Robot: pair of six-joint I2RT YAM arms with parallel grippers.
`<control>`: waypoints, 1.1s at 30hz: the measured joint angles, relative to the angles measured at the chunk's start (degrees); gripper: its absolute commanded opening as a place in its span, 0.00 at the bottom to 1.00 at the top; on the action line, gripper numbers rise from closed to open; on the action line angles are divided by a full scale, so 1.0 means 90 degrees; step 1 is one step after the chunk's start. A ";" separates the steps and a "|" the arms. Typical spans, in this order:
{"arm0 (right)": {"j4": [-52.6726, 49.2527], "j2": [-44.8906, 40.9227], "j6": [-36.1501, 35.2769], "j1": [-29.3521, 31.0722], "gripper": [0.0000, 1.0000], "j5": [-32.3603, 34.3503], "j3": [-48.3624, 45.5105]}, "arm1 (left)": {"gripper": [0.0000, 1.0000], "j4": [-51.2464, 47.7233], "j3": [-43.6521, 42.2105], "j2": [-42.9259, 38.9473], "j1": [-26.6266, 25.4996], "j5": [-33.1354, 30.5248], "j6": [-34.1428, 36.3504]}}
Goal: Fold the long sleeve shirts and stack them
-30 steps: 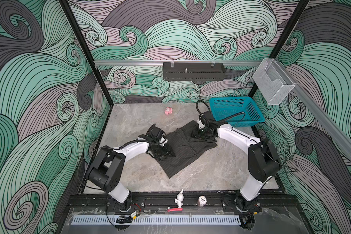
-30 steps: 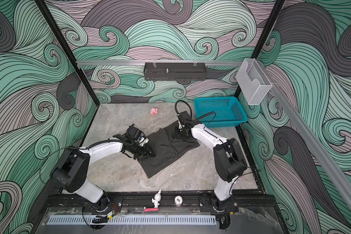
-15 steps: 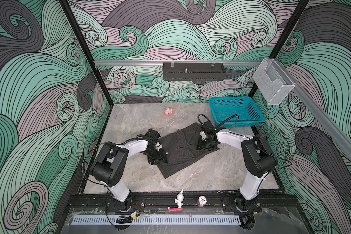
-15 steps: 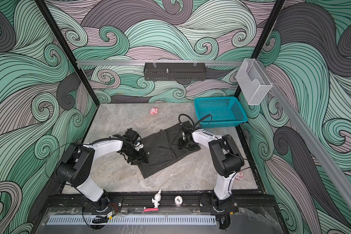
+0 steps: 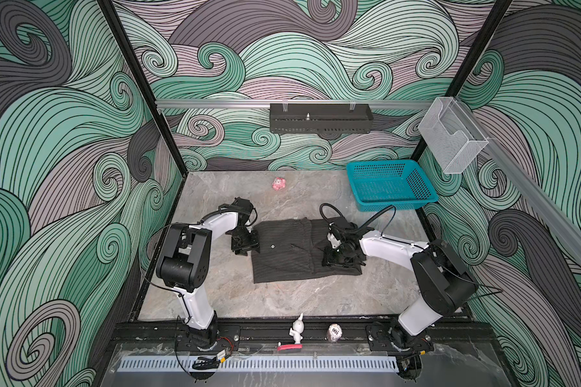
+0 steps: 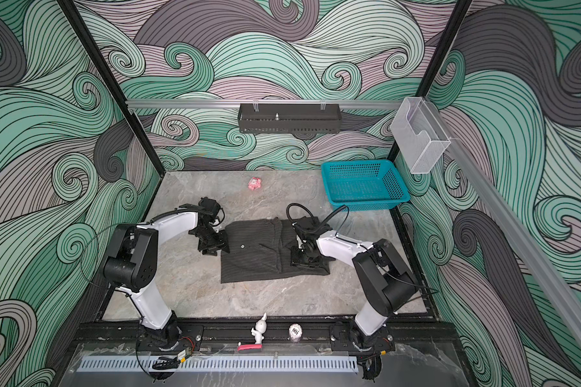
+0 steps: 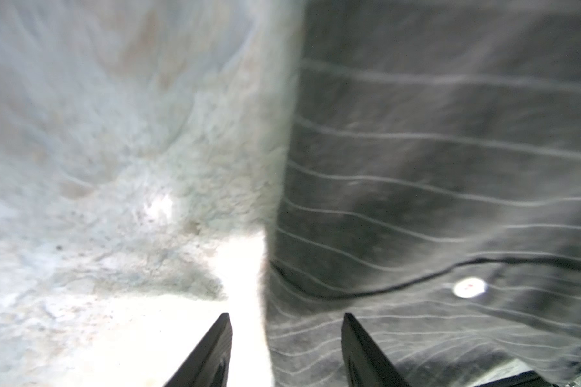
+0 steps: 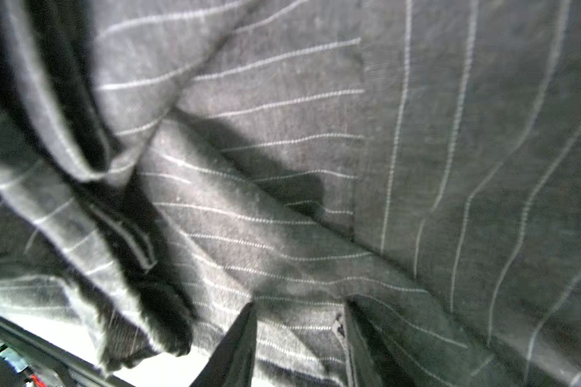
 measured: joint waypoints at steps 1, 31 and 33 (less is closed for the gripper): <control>-0.0058 -0.0092 0.0051 0.0005 0.49 0.0019 0.0000 | 0.56 -0.0005 -0.0002 -0.0158 -0.0032 0.0092 0.0002; 0.1506 0.1375 0.0697 0.0155 0.04 -0.0726 0.1263 | 0.67 0.1197 -0.1613 -0.2144 0.1183 0.2154 -0.0605; 0.1586 0.1603 0.0704 0.0138 0.04 -0.0792 0.1154 | 0.67 0.1341 -0.1824 -0.1843 0.1185 0.2178 -0.0675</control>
